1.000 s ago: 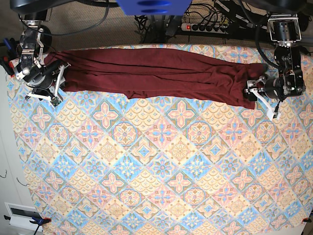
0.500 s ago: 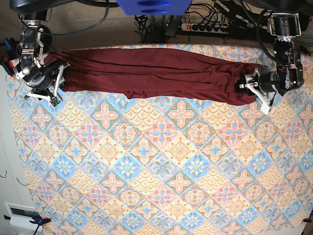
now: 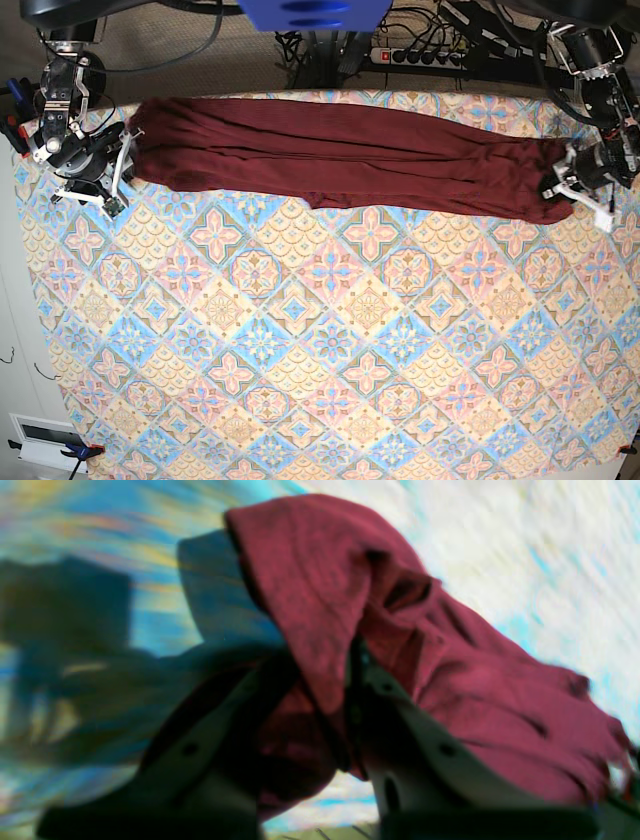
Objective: Layout the t-shirt on the table in an organized manner, then fold the t-shirt properly
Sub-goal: 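Grasp the strip's end with the left gripper, holding the other end with right, then fold the strip's end with the left gripper toward the right gripper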
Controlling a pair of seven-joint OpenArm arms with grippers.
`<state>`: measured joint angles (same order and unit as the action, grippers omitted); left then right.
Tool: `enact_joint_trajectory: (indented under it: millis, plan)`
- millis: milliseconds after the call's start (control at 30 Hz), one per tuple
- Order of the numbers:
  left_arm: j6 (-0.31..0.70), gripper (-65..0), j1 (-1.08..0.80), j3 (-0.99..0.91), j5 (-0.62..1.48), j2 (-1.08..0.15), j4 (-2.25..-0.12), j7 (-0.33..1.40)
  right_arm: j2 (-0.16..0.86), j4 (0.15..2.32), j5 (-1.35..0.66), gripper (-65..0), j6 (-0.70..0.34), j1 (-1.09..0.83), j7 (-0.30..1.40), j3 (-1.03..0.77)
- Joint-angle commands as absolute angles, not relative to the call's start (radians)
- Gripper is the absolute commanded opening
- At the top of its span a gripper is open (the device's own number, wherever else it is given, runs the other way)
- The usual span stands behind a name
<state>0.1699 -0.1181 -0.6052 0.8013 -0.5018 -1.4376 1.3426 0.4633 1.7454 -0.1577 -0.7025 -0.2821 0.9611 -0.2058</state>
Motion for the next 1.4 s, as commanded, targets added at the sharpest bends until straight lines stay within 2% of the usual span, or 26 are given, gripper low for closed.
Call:
enact_joint_trajectory:
  millis: [0,167,333,533,633,1100,1367]
  plan:
    - [0.171,-65.0,-0.096,-0.645,0.792,-0.529,-1.454,1.322,0.481,1.762,-0.160,-41.8,-0.698,-0.272,0.951,-0.214]
    - [0.173,-65.0,-0.051,-0.727,0.699,-0.535,-1.455,1.323,0.481,1.762,-0.160,-41.8,-0.698,-0.272,0.951,-0.214]
    - [0.174,-65.0,-0.061,-0.716,0.728,-0.564,-1.526,1.349,0.479,1.762,-0.160,-41.8,-0.698,-0.272,0.952,-0.214]
    - [0.173,-65.0,-0.193,-0.644,0.771,-0.450,-1.817,1.396,0.479,1.762,-0.160,-41.8,-0.698,-0.272,0.952,-0.214]
    - [0.171,-65.0,-0.239,-0.588,0.771,-0.414,-1.885,1.396,0.479,1.762,-0.160,-41.8,-0.698,-0.272,0.952,-0.214]
    - [0.171,-65.0,-0.239,-0.567,0.771,-0.257,-1.894,1.396,0.479,1.762,-0.160,-41.8,-0.698,-0.272,0.952,-0.214]
    - [0.171,-65.0,-0.239,-0.461,0.771,-0.217,-1.893,1.396,0.479,1.764,-0.160,-41.8,-0.698,-0.275,0.952,-0.214]
